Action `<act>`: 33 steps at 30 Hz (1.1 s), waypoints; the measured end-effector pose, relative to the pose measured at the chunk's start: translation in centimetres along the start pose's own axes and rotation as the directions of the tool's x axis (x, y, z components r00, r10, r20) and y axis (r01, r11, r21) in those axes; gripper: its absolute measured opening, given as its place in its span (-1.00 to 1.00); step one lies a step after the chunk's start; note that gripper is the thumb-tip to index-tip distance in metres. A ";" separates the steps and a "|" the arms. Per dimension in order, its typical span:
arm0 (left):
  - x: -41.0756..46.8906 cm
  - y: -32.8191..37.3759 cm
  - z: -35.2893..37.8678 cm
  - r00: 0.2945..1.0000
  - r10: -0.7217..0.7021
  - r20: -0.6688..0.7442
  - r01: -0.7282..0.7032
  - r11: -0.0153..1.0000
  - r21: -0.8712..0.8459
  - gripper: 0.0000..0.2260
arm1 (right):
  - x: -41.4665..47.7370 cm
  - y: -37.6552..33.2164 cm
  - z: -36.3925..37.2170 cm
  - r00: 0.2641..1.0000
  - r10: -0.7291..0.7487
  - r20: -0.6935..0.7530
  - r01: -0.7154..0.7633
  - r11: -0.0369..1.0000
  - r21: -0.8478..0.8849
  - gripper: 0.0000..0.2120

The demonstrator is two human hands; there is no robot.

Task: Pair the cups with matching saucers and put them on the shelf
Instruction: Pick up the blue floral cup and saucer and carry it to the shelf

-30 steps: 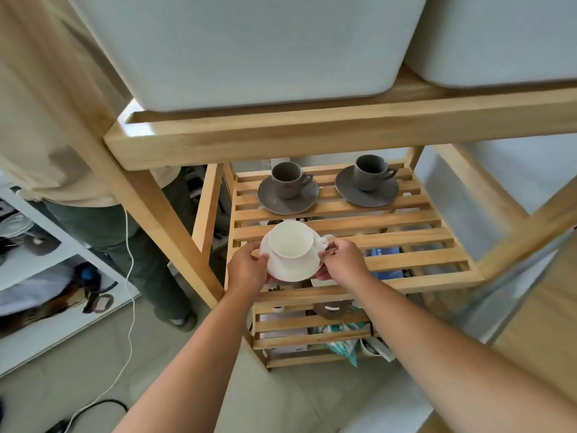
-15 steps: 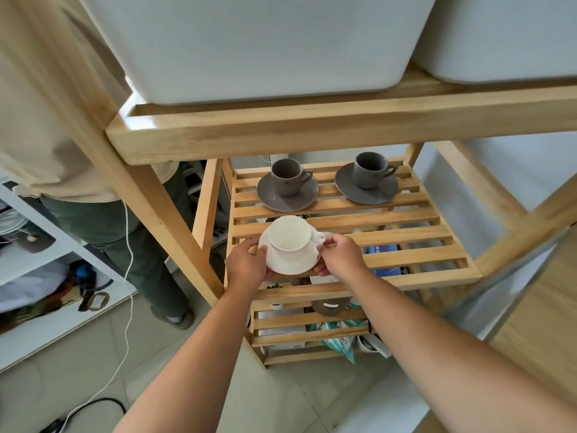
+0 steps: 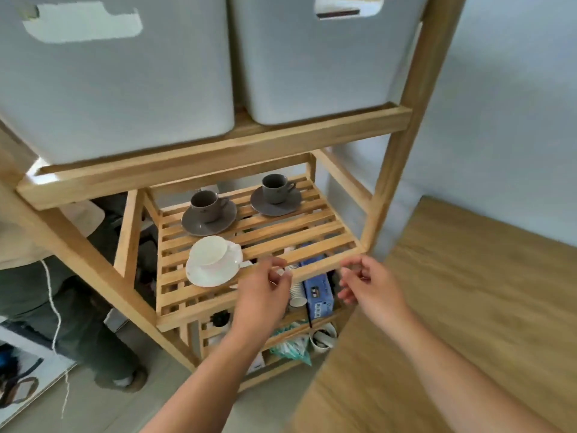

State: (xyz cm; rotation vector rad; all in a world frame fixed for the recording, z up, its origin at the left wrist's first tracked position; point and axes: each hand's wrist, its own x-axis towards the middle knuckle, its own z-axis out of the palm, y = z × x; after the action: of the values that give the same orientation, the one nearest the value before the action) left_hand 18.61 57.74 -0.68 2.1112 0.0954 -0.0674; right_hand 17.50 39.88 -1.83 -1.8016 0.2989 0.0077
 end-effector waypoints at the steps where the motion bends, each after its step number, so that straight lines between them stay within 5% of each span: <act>1: -1.0 1.4 1.8 0.997 0.044 0.061 -0.043 0.999 -0.014 -0.88 | -1.5 0.6 -2.2 0.999 -0.008 -0.047 0.010 0.999 0.031 -0.83; 10: -10.8 10.3 19.7 0.811 0.284 0.512 -0.269 0.957 -0.105 -0.88 | -17.3 8.4 -21.0 0.881 0.110 -0.461 -0.078 0.993 0.087 -0.82; 15: -16.2 13.0 28.8 0.644 0.274 0.714 -0.288 0.952 -0.106 -0.87 | -24.5 12.8 -28.5 0.745 0.218 -0.630 -0.146 0.975 0.166 -0.85; 23: -20.4 16.6 39.6 0.557 0.173 0.812 -0.253 0.967 -0.032 -0.66 | -28.8 18.3 -39.0 0.464 0.371 -0.804 -0.231 0.927 0.294 -0.90; 27: -21.0 18.7 42.9 0.548 0.058 0.834 -0.125 0.992 0.013 -0.62 | -27.3 20.1 -43.7 0.460 0.421 -0.782 -0.326 0.899 0.292 -0.90; 33: -21.2 19.4 45.2 0.591 0.103 0.800 -0.180 0.984 0.006 -0.73 | -25.4 19.4 -45.6 0.588 0.412 -0.696 -0.407 0.894 0.186 -0.90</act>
State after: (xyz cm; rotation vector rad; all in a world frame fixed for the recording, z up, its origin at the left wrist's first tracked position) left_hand -1.06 8.15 -5.57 1.9718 -0.6364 -0.9394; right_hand -18.02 -2.90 -4.69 -1.6111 1.2935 -0.3937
